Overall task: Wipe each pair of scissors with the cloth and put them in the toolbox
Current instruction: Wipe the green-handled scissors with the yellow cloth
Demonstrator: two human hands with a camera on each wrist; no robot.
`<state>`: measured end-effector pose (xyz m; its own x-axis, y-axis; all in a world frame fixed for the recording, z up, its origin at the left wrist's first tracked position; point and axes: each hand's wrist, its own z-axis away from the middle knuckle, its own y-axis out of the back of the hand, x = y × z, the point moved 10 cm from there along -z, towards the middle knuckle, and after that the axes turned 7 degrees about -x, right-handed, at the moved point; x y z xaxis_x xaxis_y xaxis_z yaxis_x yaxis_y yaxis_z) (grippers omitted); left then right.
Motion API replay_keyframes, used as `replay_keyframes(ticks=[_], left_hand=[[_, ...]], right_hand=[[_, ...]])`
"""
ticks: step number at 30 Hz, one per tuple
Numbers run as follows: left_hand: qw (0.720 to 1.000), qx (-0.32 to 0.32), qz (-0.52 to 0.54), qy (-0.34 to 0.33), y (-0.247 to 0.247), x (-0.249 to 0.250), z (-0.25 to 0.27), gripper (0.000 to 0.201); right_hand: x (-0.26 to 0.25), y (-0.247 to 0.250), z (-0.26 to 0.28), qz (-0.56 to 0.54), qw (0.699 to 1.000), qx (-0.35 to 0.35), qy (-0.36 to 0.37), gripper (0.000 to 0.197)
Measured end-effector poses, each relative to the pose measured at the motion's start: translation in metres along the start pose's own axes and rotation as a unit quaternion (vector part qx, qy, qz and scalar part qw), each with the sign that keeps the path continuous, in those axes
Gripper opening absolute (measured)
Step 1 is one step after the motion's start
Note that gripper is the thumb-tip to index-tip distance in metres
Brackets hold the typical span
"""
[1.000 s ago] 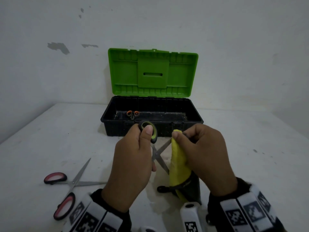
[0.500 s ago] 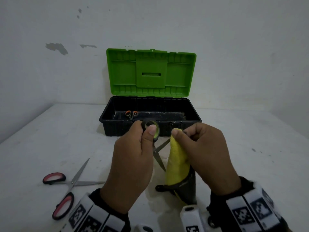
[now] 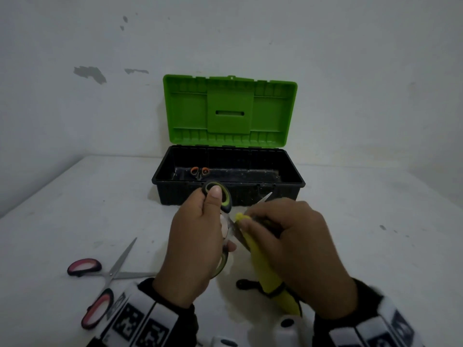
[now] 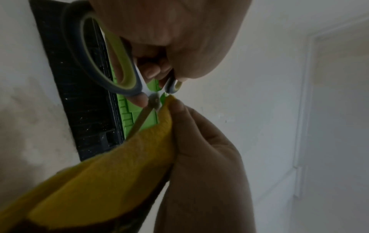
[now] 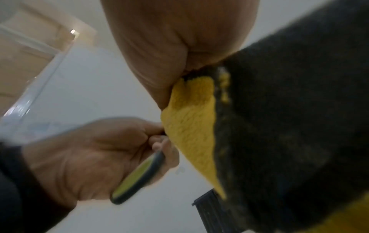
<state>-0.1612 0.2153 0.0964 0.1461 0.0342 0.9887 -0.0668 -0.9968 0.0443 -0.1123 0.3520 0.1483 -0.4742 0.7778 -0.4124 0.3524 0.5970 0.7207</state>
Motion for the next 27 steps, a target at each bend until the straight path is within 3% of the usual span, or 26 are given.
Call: replay_keyframes(ticks=[4,7,12,17,23,27], left_hand=[[1.000,-0.004,-0.007,0.001,0.000,0.001,-0.002,0.035],[0.999,-0.007,-0.041,-0.002,0.002,0.001,-0.005,0.040],[1.000,-0.018,0.001,0.014,0.001,-0.008,-0.004,0.037],[0.999,-0.022,0.003,0.023,-0.003,-0.014,-0.004,0.034],[0.999,-0.027,0.003,0.034,-0.003,-0.018,-0.006,0.040],[0.999,-0.027,0.001,0.017,-0.004,-0.017,-0.010,0.038]], right_hand=[[-0.015,-0.021,0.003,0.064,0.995,-0.013,0.073,0.017],[-0.033,-0.028,0.002,0.166,0.979,-0.023,0.117,0.009],[-0.030,-0.035,-0.005,0.229,0.966,-0.068,0.102,0.012],[-0.023,-0.037,-0.008,0.250,0.959,-0.110,0.079,0.011],[-0.014,-0.017,-0.014,0.208,0.973,-0.071,0.071,0.003],[-0.029,-0.032,-0.007,0.197,0.970,-0.096,0.100,0.003]])
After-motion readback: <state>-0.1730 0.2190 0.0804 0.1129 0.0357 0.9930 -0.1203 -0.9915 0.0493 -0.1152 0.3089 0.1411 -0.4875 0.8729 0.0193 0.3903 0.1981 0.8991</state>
